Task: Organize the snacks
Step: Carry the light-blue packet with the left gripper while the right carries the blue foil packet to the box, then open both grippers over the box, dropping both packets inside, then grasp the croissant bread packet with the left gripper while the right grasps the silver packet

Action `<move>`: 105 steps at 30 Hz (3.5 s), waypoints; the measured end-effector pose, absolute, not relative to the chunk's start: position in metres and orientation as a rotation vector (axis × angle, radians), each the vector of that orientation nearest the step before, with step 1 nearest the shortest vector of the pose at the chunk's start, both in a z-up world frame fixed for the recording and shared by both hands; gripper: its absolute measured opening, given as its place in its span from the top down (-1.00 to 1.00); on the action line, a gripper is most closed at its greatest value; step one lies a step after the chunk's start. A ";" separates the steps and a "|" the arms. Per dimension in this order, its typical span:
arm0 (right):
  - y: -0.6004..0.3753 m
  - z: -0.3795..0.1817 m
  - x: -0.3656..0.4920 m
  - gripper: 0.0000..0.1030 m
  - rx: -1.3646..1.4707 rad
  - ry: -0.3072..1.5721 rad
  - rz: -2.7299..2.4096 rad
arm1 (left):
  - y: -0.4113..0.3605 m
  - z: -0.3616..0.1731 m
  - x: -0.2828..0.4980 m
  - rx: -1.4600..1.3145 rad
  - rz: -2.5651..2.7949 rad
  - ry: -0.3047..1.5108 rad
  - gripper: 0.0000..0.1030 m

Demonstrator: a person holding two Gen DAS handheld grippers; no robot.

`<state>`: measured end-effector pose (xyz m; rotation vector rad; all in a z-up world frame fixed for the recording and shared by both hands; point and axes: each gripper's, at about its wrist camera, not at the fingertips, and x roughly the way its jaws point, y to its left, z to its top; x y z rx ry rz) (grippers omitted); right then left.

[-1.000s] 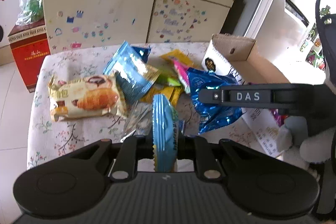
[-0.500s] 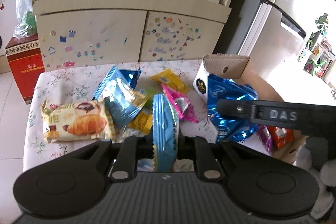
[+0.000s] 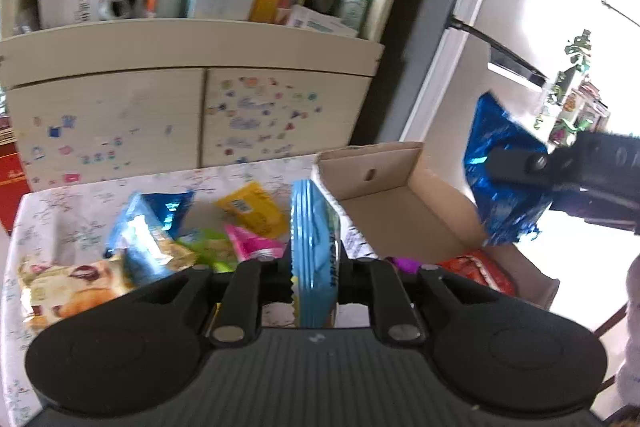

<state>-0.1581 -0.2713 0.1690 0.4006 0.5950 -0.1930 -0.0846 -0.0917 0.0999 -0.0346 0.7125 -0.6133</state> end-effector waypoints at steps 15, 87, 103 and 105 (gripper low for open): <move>-0.314 0.172 -0.178 -0.19 0.510 0.552 -0.369 | -0.154 0.102 -0.095 -0.028 -0.797 0.705 0.74; -0.181 0.083 -0.107 -0.74 0.288 0.912 0.146 | 0.023 0.055 -0.016 0.396 -0.525 0.756 -0.55; -0.117 0.048 -0.087 -0.74 -0.176 0.976 0.414 | 0.013 0.017 -0.016 0.675 -0.729 0.732 -0.56; -0.114 0.045 -0.085 -0.74 -0.204 0.978 0.427 | 0.015 0.016 -0.013 0.674 -0.733 0.735 -0.56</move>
